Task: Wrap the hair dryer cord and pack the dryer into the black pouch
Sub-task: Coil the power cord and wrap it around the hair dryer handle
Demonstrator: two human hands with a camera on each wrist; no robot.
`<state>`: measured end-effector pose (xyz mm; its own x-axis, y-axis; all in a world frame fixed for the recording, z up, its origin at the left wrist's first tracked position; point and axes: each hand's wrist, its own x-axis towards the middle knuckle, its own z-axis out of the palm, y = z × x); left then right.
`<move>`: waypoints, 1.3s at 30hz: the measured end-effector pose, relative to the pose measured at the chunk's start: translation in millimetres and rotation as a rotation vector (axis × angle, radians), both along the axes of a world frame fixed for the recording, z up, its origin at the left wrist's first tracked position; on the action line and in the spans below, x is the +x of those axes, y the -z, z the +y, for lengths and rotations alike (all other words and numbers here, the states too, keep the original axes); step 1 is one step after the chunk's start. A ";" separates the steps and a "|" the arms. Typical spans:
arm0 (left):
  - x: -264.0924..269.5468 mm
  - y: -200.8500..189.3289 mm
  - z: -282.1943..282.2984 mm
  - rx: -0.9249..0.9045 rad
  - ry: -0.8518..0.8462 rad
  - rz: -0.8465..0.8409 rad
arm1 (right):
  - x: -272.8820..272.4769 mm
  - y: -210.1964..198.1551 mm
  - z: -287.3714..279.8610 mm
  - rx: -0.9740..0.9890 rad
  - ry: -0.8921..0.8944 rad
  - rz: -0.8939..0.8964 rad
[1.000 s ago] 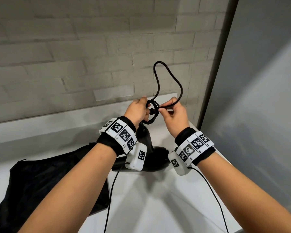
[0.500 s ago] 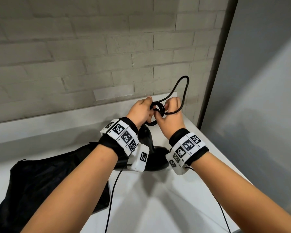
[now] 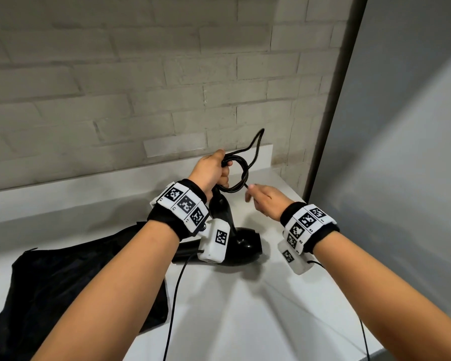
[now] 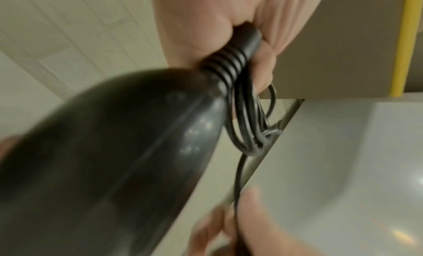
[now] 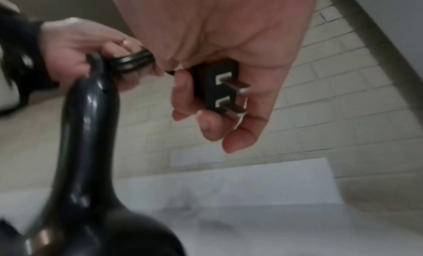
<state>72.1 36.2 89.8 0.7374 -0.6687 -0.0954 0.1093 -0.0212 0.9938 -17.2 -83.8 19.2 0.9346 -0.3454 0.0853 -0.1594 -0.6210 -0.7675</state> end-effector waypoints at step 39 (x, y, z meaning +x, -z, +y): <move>-0.2 2.3 14.2 -0.093 0.112 0.034 | 4.1 -17.8 2.4 0.751 -0.210 -0.074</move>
